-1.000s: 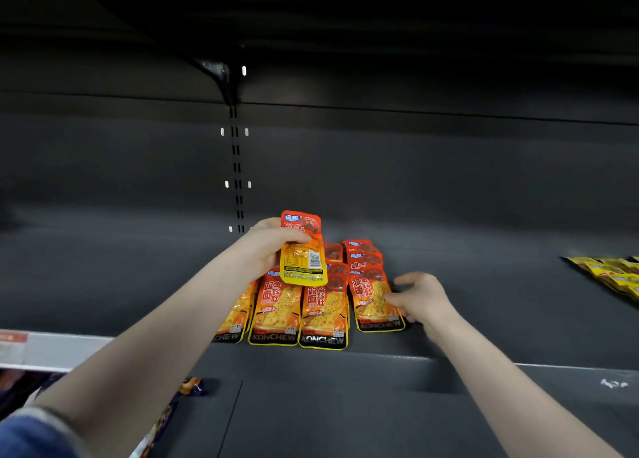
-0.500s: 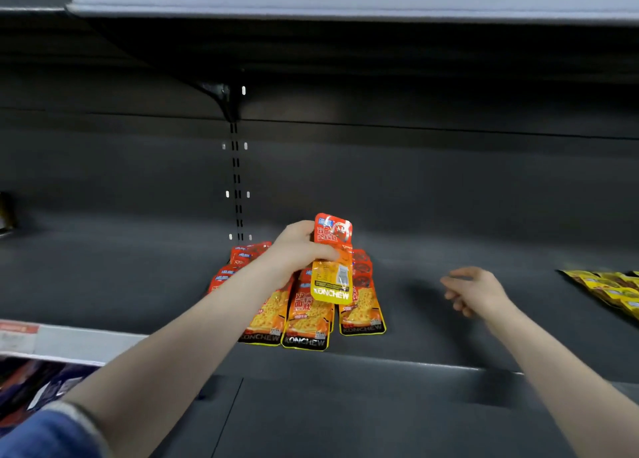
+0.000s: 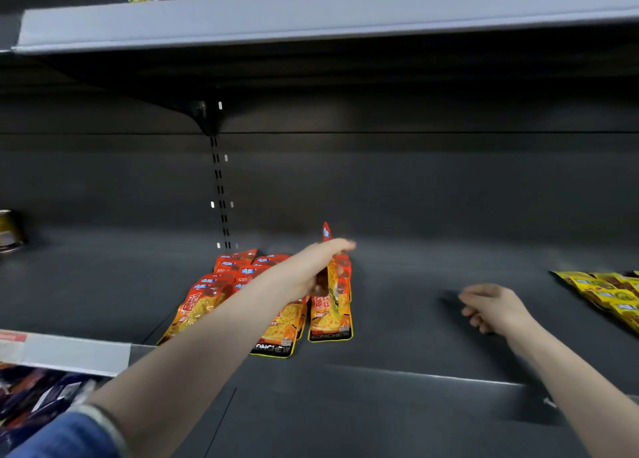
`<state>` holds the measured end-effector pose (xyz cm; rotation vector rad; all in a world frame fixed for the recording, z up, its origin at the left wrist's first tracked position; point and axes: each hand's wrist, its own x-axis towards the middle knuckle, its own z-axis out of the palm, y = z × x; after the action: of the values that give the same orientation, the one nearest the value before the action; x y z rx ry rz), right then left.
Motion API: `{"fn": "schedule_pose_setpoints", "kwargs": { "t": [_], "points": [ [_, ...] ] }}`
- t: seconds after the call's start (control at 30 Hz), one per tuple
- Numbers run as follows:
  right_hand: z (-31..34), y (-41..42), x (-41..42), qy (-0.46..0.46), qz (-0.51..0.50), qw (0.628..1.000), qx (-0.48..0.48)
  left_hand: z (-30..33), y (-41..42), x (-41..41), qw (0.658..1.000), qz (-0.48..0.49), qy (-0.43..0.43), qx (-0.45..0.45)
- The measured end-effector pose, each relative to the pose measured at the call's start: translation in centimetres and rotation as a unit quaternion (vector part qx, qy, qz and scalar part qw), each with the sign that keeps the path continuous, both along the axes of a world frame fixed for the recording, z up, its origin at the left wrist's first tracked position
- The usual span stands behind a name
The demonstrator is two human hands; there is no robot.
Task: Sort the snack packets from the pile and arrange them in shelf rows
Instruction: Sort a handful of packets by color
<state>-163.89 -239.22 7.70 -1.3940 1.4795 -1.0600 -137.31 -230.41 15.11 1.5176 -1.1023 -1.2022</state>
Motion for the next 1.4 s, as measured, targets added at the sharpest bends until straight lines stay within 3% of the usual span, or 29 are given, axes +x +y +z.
{"fn": "schedule_pose_setpoints", "kwargs": {
  "t": [0.27, 0.47, 0.53, 0.63, 0.8, 0.87, 1.4],
  "points": [
    [-0.4, -0.3, -0.4, -0.011, 0.023, 1.000, -0.007, -0.1, 0.2, -0.7, 0.998, 0.014, -0.034, 0.053],
    [-0.5, -0.4, -0.5, -0.002, 0.030, 0.999, -0.013, -0.9, 0.7, 0.7, 0.995, -0.051, 0.008, 0.087],
    [-0.5, -0.4, -0.4, 0.006, 0.034, 0.999, -0.016, -1.1, 1.0, 0.7, 0.996, -0.042, -0.024, 0.080],
    [-0.6, -0.4, -0.3, 0.025, 0.033, 0.999, -0.022, -1.1, 1.2, 0.1, 0.988, 0.019, -0.139, 0.065],
    [-0.7, -0.3, -0.1, 0.093, 0.029, 0.993, -0.066, -2.4, 1.3, -1.1, 0.925, 0.077, -0.371, 0.035],
    [-0.7, -0.1, 0.0, 0.133, 0.034, 0.986, -0.092, -3.4, 1.1, -1.5, 0.901, 0.084, -0.425, 0.010],
    [-0.4, 0.8, 0.3, 0.292, 0.064, 0.946, -0.128, -5.3, 0.2, -3.4, 0.780, 0.102, -0.616, 0.048]
  ]
}}
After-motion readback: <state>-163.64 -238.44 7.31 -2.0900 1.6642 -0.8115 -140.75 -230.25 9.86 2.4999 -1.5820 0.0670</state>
